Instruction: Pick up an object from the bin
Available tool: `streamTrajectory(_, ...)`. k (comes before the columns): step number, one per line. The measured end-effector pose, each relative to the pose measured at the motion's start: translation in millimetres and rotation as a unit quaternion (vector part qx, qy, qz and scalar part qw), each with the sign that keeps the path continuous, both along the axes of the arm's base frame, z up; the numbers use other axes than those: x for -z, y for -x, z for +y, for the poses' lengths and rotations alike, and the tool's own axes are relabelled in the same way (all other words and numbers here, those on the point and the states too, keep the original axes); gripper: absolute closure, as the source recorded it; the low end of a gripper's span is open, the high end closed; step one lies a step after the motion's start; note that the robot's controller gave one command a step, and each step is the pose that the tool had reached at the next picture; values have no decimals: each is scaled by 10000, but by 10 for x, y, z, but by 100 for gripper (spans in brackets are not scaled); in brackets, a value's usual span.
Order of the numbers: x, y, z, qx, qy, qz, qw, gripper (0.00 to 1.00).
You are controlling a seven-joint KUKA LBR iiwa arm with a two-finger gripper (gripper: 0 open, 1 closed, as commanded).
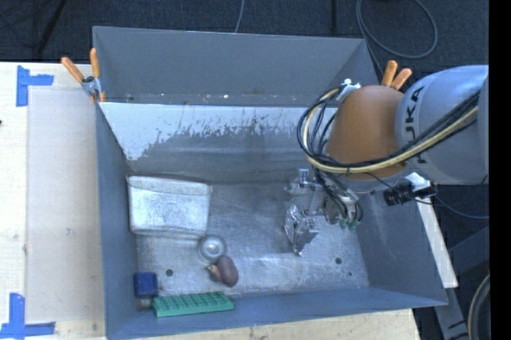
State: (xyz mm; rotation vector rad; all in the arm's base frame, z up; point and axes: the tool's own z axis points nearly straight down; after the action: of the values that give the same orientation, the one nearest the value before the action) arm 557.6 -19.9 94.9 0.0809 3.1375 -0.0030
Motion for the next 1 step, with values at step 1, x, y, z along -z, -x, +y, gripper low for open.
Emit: streamTrajectory(1, 213, -274, -115, 202, -19, 14, 9998, 0)
